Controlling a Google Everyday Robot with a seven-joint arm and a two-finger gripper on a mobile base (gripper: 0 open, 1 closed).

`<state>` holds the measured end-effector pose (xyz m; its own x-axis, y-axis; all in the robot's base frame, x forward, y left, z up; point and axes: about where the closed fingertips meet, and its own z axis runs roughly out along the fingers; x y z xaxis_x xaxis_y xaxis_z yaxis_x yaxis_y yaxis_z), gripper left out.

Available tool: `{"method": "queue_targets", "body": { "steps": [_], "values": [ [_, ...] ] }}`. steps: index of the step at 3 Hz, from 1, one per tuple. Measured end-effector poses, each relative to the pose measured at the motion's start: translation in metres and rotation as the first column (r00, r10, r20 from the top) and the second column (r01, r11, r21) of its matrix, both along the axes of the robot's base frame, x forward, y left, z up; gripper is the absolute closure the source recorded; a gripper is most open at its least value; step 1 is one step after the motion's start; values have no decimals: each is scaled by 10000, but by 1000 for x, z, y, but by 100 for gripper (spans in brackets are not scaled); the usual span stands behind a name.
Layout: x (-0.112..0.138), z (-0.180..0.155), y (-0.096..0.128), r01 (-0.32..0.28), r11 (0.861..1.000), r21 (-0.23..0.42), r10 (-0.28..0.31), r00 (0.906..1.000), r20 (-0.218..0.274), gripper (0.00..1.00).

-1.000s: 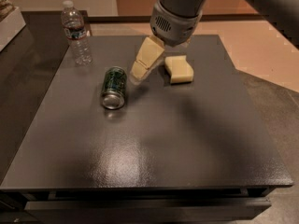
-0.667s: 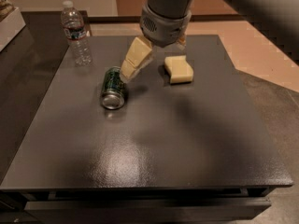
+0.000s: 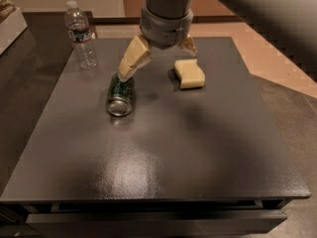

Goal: Place green can upright

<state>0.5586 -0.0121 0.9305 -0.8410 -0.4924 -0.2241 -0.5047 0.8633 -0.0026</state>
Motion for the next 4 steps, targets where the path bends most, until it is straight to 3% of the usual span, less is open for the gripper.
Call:
{"method": "queue_targets", "body": {
  "steps": [1,2,4],
  "values": [
    [4,1,6,1040,9944,-195,-1030,9937,435,0],
    [4,1,6,1039,9944,-195,-1030,9937,436,0],
    [6,-6,46,1783,9840,42,-1782,9837,-260,0]
  ]
}}
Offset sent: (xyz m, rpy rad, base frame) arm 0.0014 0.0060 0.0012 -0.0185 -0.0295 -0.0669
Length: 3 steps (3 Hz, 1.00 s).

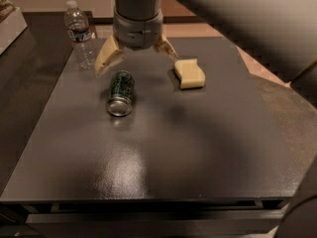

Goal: Place green can upright

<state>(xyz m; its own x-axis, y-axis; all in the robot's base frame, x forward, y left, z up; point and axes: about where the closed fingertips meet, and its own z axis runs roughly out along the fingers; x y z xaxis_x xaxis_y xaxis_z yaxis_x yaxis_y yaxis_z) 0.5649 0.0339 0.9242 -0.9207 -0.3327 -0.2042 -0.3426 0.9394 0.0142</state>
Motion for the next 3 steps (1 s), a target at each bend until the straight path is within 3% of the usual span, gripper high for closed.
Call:
{"method": "queue_targets", "body": {
  "steps": [2,3],
  "values": [
    [1,-19,46,812,9967,-67,-814,9947,-631,0],
    [3,-34,55,1258,9916,-288,-1278,9880,-861,0]
  ]
}}
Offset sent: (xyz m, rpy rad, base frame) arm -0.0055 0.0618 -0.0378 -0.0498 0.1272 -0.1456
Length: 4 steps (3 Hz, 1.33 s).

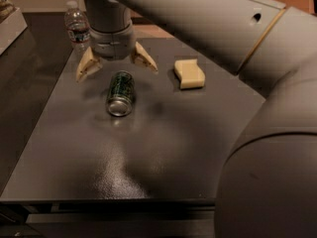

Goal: Place green can upright

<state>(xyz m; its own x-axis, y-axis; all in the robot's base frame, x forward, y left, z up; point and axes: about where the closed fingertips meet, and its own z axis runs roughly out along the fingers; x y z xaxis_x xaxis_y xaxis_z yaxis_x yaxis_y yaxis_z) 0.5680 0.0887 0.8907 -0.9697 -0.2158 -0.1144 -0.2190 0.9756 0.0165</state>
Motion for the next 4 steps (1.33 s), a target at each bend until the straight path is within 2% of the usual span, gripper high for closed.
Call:
{"method": "queue_targets", "body": {
  "steps": [2,4],
  "values": [
    [8,-25,3,984,9945,-368,-998,9943,-371,0],
    [13,-41,3,1750,9827,-612,-1779,9830,-449,0]
  ]
}}
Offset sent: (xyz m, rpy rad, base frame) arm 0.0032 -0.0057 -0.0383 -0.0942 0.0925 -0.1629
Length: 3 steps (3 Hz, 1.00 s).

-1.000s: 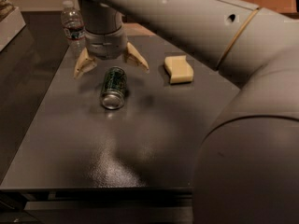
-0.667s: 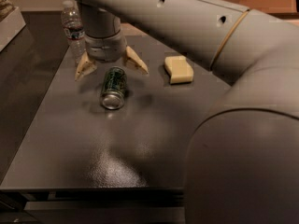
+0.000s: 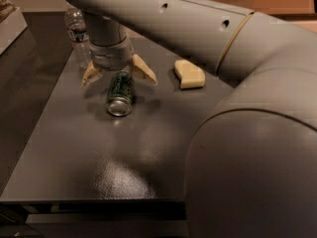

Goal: Place green can upright

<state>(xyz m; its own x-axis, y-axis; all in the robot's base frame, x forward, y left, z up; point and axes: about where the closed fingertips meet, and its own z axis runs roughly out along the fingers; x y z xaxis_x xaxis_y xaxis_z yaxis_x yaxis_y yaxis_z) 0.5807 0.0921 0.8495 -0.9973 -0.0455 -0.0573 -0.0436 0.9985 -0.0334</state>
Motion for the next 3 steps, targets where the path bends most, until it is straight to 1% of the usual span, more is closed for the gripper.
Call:
{"method": "queue_targets", "body": {
  "steps": [1,2,3],
  "values": [
    [2,-5,-1,218,9998,-17,-218,9998,-29,18],
    [2,-9,-1,323,9995,11,-323,9994,-119,41],
    [1,-8,-2,270,9994,217,-266,9995,-178,65]
  ]
}}
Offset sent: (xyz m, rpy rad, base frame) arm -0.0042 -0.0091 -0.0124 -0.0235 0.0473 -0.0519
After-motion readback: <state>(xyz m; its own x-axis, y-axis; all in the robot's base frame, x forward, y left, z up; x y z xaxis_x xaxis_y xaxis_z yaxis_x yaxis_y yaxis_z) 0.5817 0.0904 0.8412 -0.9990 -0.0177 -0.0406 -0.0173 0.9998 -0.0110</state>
